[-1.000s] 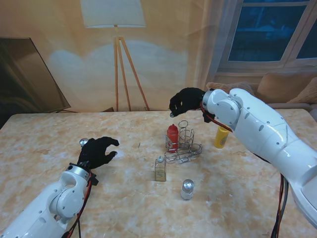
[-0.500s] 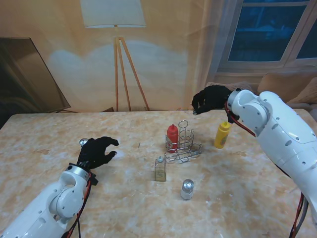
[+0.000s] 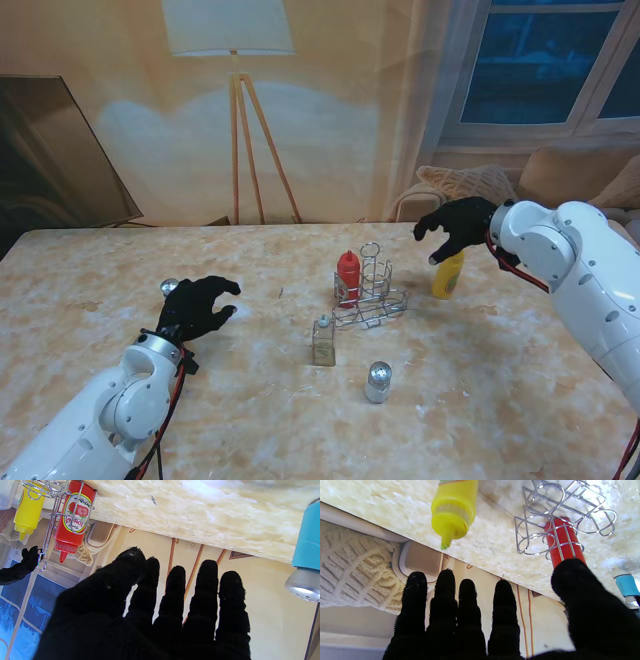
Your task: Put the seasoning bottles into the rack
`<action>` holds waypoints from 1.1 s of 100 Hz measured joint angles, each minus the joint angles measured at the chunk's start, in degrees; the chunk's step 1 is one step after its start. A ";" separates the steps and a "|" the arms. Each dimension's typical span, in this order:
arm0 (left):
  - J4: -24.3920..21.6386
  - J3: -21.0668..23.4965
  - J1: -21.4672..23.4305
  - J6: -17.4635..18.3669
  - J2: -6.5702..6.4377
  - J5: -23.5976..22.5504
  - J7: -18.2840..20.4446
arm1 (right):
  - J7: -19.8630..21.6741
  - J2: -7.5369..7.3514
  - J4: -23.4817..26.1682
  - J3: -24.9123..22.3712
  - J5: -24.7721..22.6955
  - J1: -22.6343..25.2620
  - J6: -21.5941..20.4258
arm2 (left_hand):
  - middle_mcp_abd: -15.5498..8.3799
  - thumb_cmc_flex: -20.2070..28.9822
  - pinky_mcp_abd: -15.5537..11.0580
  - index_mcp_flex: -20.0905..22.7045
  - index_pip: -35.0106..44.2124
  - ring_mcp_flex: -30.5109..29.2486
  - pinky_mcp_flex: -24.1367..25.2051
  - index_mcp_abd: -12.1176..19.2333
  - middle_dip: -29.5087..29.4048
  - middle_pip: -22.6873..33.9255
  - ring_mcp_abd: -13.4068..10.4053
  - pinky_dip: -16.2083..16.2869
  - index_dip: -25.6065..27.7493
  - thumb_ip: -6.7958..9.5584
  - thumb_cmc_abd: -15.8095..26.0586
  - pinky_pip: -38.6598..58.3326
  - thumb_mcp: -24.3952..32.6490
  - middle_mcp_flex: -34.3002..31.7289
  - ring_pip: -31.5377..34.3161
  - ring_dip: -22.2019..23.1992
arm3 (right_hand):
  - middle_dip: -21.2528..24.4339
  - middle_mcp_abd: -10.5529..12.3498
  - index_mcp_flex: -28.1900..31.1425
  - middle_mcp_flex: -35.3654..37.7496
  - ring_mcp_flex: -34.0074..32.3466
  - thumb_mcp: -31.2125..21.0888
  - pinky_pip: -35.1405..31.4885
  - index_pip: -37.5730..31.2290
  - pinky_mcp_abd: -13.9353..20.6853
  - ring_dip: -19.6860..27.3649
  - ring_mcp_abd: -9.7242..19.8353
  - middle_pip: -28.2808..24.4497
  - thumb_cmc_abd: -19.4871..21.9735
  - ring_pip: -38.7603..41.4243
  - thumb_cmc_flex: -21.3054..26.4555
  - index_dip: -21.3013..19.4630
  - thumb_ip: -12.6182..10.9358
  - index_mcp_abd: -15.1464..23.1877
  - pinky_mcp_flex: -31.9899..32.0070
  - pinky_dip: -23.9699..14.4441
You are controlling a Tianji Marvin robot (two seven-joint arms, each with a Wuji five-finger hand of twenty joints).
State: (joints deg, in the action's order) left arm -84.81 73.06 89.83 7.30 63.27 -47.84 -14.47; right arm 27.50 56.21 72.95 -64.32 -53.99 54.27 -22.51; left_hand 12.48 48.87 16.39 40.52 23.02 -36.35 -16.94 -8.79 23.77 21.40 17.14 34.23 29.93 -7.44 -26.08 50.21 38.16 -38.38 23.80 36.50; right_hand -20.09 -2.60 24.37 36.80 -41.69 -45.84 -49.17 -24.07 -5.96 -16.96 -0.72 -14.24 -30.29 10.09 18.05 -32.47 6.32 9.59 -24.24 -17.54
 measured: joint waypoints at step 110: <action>0.00 -0.24 -0.02 -0.23 0.00 0.23 0.27 | -7.37 -0.74 -11.66 7.45 -3.50 -2.55 3.28 | 0.00 0.00 0.00 0.00 0.00 0.00 0.00 0.00 0.00 0.00 0.00 0.00 0.00 0.00 0.00 0.00 0.00 0.00 0.00 0.00 | 1.43 -0.79 -5.45 -4.82 -0.13 -12.93 -3.27 -1.21 -4.43 1.50 -3.86 -1.18 -10.88 1.89 -2.37 3.50 1.42 1.27 0.98 2.66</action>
State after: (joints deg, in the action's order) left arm -84.82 72.82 89.80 7.07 63.28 -47.61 -14.20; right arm 20.13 55.46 61.29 -56.87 -57.48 51.73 -19.23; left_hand 12.48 48.87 16.39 40.52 23.02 -36.35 -16.94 -8.79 23.77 21.40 17.14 34.23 29.93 -7.44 -26.09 50.21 38.16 -38.37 23.80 36.50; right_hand -18.66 -3.39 18.93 31.97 -41.82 -58.77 -52.44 -25.28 -10.40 -15.47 -4.59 -15.42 -41.17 11.98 15.67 -28.97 7.74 10.86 -23.26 -14.88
